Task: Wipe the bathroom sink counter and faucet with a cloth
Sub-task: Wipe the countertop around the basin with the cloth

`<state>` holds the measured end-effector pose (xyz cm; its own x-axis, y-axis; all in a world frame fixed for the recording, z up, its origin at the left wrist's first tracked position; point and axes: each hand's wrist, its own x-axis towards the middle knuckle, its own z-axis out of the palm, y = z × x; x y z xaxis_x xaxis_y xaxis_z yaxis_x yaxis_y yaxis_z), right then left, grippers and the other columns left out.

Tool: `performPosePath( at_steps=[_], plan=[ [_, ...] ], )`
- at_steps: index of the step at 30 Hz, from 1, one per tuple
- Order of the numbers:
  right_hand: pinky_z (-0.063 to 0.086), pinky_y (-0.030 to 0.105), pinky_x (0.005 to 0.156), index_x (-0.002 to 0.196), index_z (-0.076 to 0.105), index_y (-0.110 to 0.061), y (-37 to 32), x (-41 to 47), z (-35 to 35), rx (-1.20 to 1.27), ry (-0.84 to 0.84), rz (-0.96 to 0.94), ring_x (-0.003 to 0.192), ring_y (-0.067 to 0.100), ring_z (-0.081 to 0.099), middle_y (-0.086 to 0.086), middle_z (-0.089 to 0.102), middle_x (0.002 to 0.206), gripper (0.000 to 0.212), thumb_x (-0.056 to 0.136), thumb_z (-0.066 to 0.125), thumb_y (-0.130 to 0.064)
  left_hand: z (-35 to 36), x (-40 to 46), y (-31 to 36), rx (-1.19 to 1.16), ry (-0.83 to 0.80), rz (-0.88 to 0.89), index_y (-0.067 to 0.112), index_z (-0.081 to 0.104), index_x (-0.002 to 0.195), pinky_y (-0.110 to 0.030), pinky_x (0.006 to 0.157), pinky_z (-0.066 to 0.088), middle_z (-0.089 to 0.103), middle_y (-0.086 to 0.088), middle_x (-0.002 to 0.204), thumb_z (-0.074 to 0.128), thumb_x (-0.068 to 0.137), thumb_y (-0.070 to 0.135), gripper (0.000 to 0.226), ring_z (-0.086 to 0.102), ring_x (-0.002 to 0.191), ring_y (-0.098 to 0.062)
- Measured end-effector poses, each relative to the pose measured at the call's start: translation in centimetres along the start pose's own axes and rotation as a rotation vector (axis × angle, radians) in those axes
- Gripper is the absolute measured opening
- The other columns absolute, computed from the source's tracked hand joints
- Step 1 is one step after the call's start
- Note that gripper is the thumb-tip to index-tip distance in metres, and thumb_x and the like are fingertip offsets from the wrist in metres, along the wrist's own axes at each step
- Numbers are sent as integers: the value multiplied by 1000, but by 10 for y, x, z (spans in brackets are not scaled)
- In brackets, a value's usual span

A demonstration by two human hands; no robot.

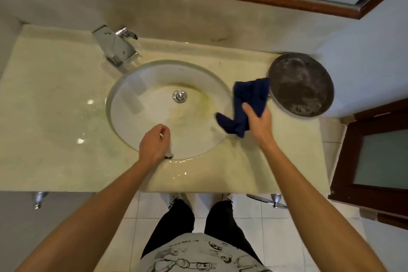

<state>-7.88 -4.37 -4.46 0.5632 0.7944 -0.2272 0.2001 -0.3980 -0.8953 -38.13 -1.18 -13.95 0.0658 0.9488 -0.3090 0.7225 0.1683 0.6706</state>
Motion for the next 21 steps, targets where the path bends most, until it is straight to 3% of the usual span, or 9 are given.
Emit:
performPosePath(
  at_steps=[5, 8, 10, 12, 15, 18, 21],
  plan=[
    [56, 44, 79, 110, 64, -8, 35, 4, -147, -384, 174, -49, 94, 27, 67, 9, 69, 101, 49, 86, 63, -50, 9, -4, -9, -13, 12, -89, 27, 64, 91, -33, 70, 46, 68, 5, 85, 48, 100, 36, 20, 64, 78, -21],
    [51, 42, 72, 96, 56, -14, 61, 6, -211, -594, 223, -87, 85, 25, 61, 6, 62, 94, 26, 91, 69, -36, 12, -6, -6, 30, 15, -106, 25, 65, 88, -35, 71, 50, 68, 2, 82, 48, 98, 45, 28, 64, 77, -22],
    [43, 37, 68, 91, 52, -14, 80, 10, -239, -695, 265, -87, 79, 25, 56, 3, 55, 90, 23, 94, 69, -30, 14, -2, -9, 39, 5, -144, 23, 65, 85, -39, 76, 55, 69, 1, 79, 46, 94, 52, 36, 66, 77, -24],
    [41, 36, 66, 91, 52, -12, 101, 13, -255, -780, 252, -59, 76, 28, 55, 3, 52, 89, 26, 94, 69, -31, 15, 3, -12, 47, -12, -184, 23, 67, 82, -44, 81, 58, 71, 2, 76, 44, 89, 59, 43, 69, 76, -25],
    [39, 35, 62, 94, 53, -12, 133, 14, -259, -911, 97, -22, 76, 32, 58, 5, 55, 88, 24, 90, 72, -26, 17, 7, -14, 79, -49, -196, 21, 69, 79, -46, 82, 59, 72, 1, 74, 43, 88, 61, 48, 71, 73, -26],
    [40, 34, 63, 104, 59, -13, 141, 14, -247, -918, 0, -33, 74, 26, 57, 1, 61, 91, 29, 80, 75, -18, 16, 6, -10, 96, -86, -193, 22, 71, 81, -45, 82, 59, 73, -1, 75, 39, 88, 62, 52, 71, 73, -24],
    [48, 39, 61, 95, 51, -19, 143, -2, -228, -968, -42, -22, 68, 30, 60, -1, 60, 78, 31, 77, 74, -31, 13, 5, -5, 98, -111, -205, 23, 72, 80, -44, 84, 59, 73, -1, 74, 34, 92, 63, 56, 71, 73, -24]
  ],
)
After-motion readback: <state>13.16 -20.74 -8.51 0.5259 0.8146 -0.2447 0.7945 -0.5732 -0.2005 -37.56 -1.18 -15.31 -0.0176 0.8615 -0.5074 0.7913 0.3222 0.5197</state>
